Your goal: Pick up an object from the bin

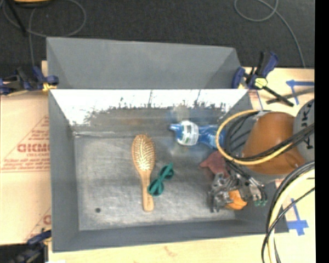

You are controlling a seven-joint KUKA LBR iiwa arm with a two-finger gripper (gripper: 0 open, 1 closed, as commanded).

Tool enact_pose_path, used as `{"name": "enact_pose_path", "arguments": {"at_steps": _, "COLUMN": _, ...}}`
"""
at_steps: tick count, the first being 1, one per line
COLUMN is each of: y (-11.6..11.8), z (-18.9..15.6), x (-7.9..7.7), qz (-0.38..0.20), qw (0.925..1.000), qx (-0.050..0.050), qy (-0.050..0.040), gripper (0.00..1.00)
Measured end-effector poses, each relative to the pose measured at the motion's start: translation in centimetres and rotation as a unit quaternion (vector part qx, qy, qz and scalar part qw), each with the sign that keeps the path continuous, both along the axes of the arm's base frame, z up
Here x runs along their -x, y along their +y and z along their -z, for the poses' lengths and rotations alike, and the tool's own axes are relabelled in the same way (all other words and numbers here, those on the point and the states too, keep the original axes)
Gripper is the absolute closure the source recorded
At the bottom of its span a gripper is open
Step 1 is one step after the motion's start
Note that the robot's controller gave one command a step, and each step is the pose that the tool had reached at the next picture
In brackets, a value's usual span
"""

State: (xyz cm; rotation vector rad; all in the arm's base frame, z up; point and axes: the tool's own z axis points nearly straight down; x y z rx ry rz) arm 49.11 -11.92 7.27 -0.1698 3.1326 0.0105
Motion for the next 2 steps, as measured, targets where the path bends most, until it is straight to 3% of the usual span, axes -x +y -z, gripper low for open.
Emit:
{"name": "enact_pose_path", "arguments": {"at_steps": 1, "y": 0.06, "z": 0.09, "x": -0.01, "qz": 0.0, "qw": 1.0, "qx": -0.001, "qy": 0.0001, "gripper": 0.0}}
{"name": "enact_pose_path", "arguments": {"at_steps": 2, "y": 0.06, "z": 0.09, "x": -0.01, "qz": 0.0, "qw": 1.0, "qx": -0.001, "qy": 0.0002, "gripper": 0.0}}
